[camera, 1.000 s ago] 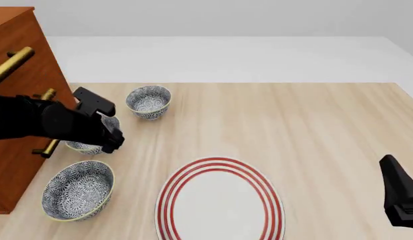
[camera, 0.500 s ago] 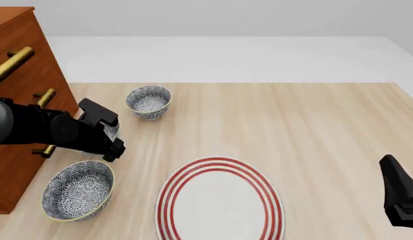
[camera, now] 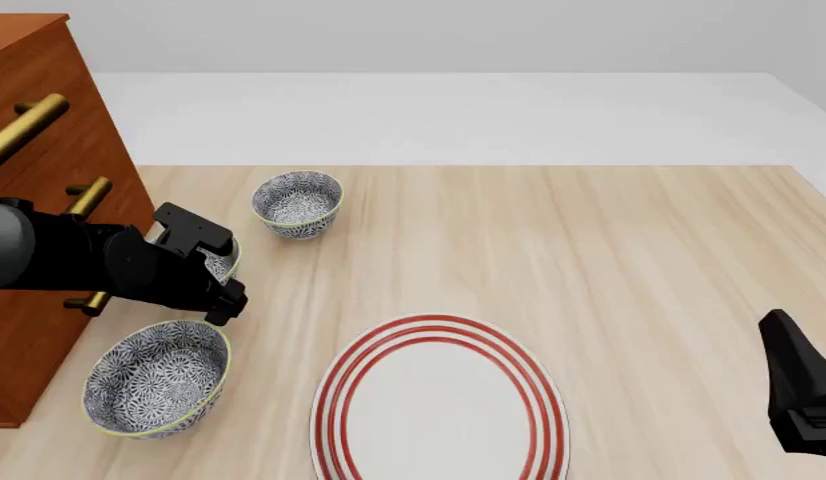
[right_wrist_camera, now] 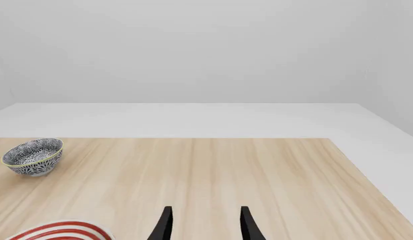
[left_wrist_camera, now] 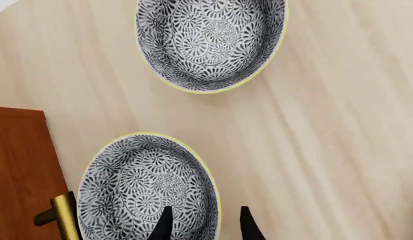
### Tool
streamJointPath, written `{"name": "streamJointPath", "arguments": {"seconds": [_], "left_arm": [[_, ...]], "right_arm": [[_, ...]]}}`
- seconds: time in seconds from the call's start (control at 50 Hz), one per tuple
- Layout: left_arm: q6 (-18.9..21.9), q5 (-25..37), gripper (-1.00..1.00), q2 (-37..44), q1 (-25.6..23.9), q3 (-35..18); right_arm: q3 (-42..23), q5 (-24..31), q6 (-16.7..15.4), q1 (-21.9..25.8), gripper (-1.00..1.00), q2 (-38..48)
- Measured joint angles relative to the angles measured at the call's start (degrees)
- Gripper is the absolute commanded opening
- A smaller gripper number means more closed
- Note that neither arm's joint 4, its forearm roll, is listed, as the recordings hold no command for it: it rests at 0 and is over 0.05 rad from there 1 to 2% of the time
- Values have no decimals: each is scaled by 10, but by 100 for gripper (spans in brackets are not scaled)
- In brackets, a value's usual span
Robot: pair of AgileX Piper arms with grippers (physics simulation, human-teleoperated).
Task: Pick up the bowl and put it in the middle on the plate.
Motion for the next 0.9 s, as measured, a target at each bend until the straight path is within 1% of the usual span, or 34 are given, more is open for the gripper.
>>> {"name": "streamJointPath", "arguments": {"seconds": [0.02, 0.04, 0.26, 0.48, 0.9], "left_arm": [[1, 0, 100, 0, 0, 0], [2, 0, -100, 0, 1, 0], [14, 8, -100, -22, -7, 8], [10, 38, -100, -59, -25, 7], [-9, 93, -100, -121, -91, -14]], "right_arm": [[0, 0, 0, 0, 100, 0], [0, 1, 0, 0, 100, 0], [0, 1, 0, 0, 100, 0], [0, 1, 0, 0, 100, -1], [-1, 2, 0, 0, 100, -1]]}}
